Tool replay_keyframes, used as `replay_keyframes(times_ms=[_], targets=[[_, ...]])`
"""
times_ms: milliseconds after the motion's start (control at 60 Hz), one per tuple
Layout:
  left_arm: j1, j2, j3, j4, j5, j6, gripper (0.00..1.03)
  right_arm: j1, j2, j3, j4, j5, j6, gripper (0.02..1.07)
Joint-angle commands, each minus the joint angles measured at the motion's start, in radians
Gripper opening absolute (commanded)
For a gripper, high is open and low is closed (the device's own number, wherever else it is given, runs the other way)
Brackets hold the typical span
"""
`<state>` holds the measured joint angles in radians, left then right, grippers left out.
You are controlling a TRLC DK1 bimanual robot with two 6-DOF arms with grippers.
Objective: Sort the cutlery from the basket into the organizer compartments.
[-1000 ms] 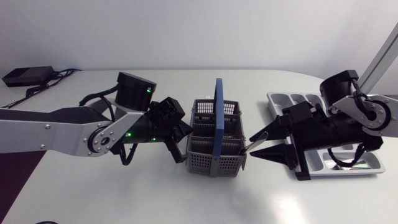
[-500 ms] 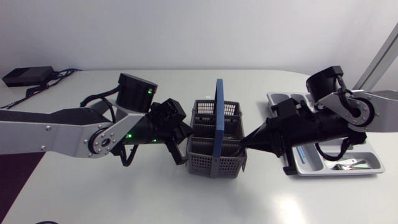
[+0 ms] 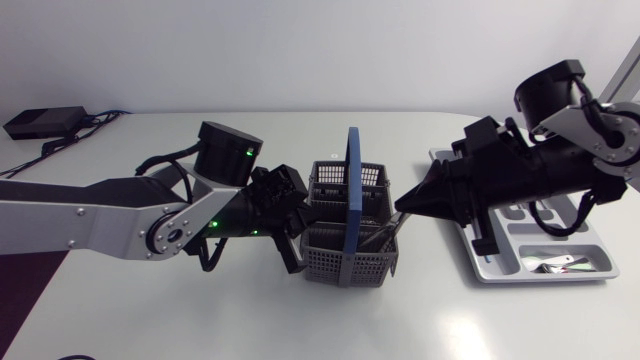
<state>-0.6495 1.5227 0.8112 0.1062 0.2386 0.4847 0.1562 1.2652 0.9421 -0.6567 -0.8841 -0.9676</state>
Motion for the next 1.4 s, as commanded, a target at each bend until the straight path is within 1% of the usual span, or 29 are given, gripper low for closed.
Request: replay_keyframes(times_ms=[0, 133, 283, 417, 583, 783, 933, 1017, 1267, 1383], targets=[[-0.007, -0.002, -0.023, 0.009, 0.005, 0.029, 0.04, -0.003, -0.050, 0.061, -0.035, -0.004, 0.027, 0.08], [-0.007, 0.001, -0.027, 0.009, 0.002, 0.037, 0.04, -0.060, -0.093, 0.135, -0.116, -0.003, 0.013, 0.08], [-0.007, 0.004, -0.033, 0.010, -0.019, 0.049, 0.04, -0.164, -0.122, 0.222, -0.221, -0.010, -0.039, 0.08], [-0.006, 0.002, -0.037, 0.013, -0.019, 0.051, 0.04, -0.241, -0.136, 0.258, -0.268, -0.027, -0.068, 0.08], [-0.007, 0.002, -0.037, 0.016, -0.019, 0.051, 0.04, -0.325, -0.148, 0.273, -0.258, -0.019, -0.049, 0.08], [-0.006, -0.019, -0.044, 0.016, -0.019, 0.055, 0.04, -0.509, -0.107, 0.273, -0.225, 0.034, -0.063, 0.08], [-0.007, -0.021, -0.043, 0.018, -0.019, 0.057, 0.04, -0.607, -0.073, 0.279, -0.193, 0.116, -0.057, 0.08], [-0.010, -0.021, -0.041, 0.018, -0.019, 0.058, 0.04, -0.662, -0.046, 0.285, -0.150, 0.155, -0.037, 0.08], [-0.022, -0.025, -0.041, 0.016, -0.030, 0.060, 0.04, -0.754, 0.088, 0.339, -0.063, 0.284, 0.012, 0.08], [-0.025, -0.029, -0.044, 0.015, -0.041, 0.068, 0.04, -0.790, 0.158, 0.377, -0.043, 0.324, 0.030, 0.08]])
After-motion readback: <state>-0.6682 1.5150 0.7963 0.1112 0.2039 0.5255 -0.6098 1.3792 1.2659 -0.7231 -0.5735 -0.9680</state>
